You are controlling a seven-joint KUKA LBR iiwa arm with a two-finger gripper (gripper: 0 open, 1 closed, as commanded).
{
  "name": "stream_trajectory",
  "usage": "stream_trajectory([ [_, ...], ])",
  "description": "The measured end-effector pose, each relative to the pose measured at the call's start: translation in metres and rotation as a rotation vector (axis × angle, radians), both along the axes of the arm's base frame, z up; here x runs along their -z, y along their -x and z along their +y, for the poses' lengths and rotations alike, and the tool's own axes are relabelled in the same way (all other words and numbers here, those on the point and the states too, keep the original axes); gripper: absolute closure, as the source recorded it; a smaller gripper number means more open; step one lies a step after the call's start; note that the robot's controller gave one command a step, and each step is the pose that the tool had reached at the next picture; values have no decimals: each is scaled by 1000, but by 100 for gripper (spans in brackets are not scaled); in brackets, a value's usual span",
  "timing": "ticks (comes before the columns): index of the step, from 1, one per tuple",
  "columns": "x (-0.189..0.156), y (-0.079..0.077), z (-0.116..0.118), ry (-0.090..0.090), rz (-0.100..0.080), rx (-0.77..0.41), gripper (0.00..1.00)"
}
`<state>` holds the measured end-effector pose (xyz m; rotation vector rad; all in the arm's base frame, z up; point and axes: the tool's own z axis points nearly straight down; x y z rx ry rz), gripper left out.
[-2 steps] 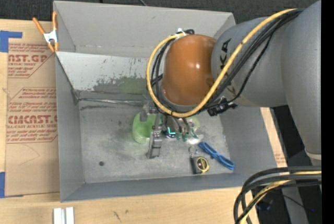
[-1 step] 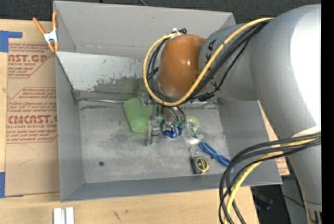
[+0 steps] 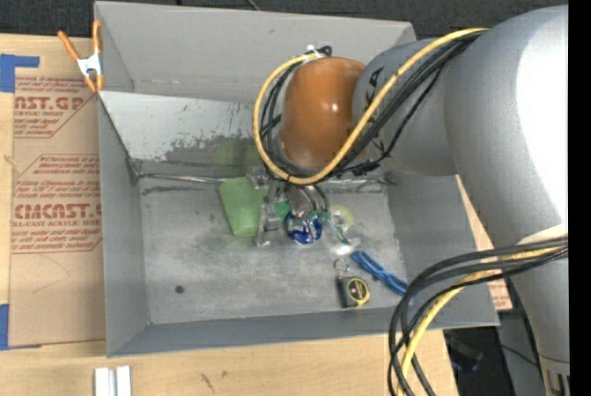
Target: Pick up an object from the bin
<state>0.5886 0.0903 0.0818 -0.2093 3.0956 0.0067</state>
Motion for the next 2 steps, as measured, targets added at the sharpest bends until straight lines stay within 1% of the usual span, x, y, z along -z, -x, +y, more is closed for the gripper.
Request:
stream_trajectory([
  [1, -104, 6, 10, 4, 28, 16, 100],
  [2, -196, -2, 12, 4, 26, 33, 100],
])
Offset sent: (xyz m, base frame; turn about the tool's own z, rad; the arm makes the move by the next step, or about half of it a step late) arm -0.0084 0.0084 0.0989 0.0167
